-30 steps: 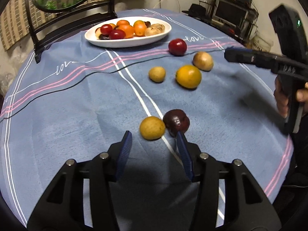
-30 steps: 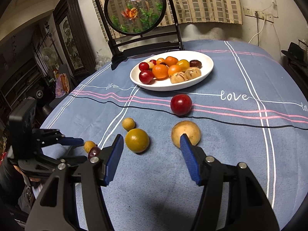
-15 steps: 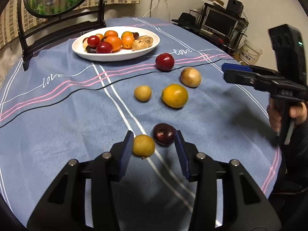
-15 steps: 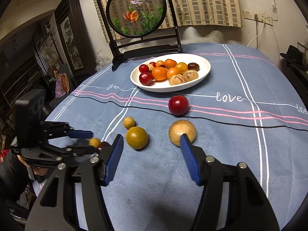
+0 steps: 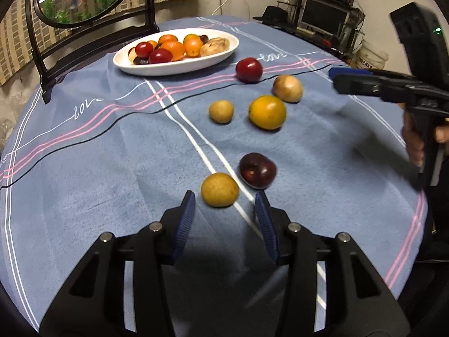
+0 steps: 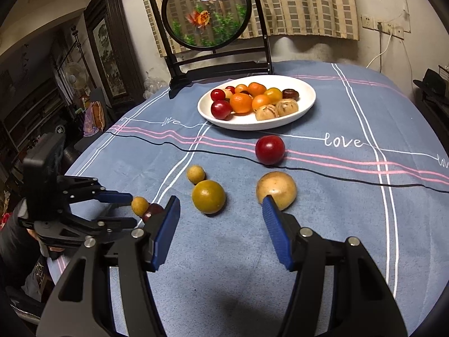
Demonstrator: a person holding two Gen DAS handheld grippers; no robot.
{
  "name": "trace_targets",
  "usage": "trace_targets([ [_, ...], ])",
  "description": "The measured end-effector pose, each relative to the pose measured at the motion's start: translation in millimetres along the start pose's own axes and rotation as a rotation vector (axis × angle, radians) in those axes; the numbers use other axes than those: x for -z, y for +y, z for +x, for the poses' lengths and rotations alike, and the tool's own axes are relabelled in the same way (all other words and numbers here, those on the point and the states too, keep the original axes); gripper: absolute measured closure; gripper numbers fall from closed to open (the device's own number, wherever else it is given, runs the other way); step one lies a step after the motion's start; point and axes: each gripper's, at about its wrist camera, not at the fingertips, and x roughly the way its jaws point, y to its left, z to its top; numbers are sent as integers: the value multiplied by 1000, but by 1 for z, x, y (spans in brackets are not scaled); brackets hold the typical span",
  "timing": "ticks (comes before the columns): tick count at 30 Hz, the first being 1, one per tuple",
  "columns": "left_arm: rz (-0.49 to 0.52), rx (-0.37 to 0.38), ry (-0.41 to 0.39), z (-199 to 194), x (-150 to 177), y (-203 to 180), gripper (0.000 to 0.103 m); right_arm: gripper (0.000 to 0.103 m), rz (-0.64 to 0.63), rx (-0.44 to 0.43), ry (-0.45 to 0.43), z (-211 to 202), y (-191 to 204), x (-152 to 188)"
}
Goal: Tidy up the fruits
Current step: 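Shift the left gripper onto the small yellow fruit and close it, then close the right gripper on the large tangerine while the left gripper holds the yellow fruit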
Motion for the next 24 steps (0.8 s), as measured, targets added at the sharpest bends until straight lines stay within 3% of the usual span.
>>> trace_targets([
  [7,-12,-13,16,17,-14,3,72,41,-12,13,9,-3,-1,2],
  [12,-22,-32,16,17,-13,1,74,41,-19,7,13,-3,1,2],
  [18,-60,-54,5,0,-1,4,74,41,-167,-30,88,16,33,5],
  [24,-84,-60,-6,-12,9,9,75,41,-262,50,161,53,46,1],
])
